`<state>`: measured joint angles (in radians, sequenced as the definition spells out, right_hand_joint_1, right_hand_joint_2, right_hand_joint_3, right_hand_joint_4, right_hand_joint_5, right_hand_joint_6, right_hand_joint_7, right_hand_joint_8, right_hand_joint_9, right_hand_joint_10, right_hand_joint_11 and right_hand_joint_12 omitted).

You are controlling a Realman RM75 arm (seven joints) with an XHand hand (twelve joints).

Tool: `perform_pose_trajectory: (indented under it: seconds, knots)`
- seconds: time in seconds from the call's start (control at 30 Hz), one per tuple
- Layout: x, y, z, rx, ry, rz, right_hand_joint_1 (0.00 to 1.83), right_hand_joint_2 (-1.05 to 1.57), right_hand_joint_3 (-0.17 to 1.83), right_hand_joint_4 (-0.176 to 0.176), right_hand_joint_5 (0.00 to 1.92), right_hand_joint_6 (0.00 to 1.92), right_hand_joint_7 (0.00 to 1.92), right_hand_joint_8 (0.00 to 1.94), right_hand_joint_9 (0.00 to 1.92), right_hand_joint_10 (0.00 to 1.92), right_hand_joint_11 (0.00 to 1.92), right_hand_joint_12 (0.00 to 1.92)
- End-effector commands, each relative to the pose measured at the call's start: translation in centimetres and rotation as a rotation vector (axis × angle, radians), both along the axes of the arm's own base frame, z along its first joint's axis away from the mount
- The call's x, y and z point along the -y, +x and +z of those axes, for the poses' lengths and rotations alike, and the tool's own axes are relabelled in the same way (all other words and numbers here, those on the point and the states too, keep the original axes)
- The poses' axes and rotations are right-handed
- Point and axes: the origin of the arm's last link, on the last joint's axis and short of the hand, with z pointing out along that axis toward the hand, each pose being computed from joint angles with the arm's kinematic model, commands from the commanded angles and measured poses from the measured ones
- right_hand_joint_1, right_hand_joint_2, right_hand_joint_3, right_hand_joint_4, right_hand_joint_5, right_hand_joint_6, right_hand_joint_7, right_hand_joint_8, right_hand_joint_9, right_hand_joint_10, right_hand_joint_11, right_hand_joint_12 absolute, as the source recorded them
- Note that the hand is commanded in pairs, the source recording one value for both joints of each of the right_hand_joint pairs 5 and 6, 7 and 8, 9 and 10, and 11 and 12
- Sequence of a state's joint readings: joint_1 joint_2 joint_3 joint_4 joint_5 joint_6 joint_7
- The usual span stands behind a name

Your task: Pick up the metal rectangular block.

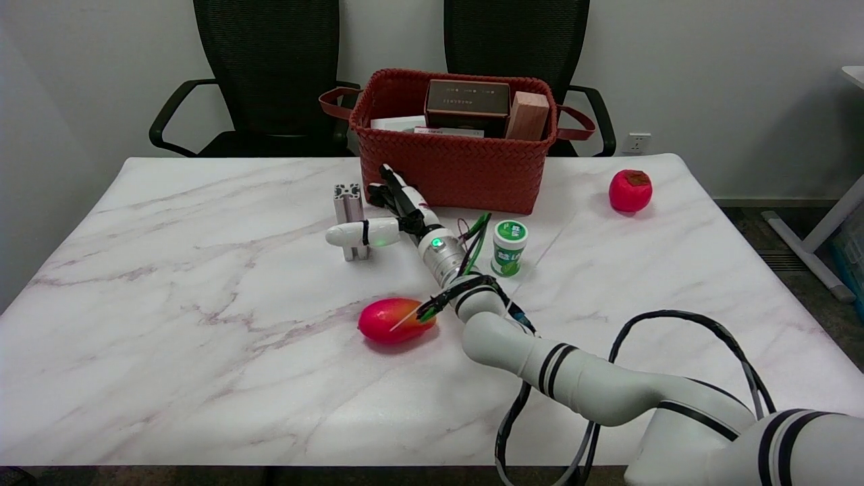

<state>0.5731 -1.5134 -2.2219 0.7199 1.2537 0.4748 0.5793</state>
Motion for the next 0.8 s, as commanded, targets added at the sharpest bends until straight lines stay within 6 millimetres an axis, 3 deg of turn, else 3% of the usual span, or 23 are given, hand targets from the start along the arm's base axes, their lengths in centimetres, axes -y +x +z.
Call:
perform_pose_trajectory:
  seconds: [0.03, 0.47, 0.8]
  knots:
    - [1.0, -0.1, -0.9, -0.001, -0.009, -0.024, 1.1, 0.09, 0.0, 0.0, 0.0, 0.0, 0.28, 0.28, 0.3, 0.3, 0.02, 0.02]
    - [1.7, -0.7, -2.4, -0.011, -0.014, -0.068, 1.08, 0.1, 0.1, 0.0, 0.0, 0.0, 0.26, 0.26, 0.25, 0.25, 0.0, 0.0]
    - [2.3, -0.1, -3.0, -0.003, -0.019, -0.068, 1.08, 0.29, 0.11, 0.0, 0.07, 0.07, 0.28, 0.28, 0.25, 0.25, 0.0, 0.0]
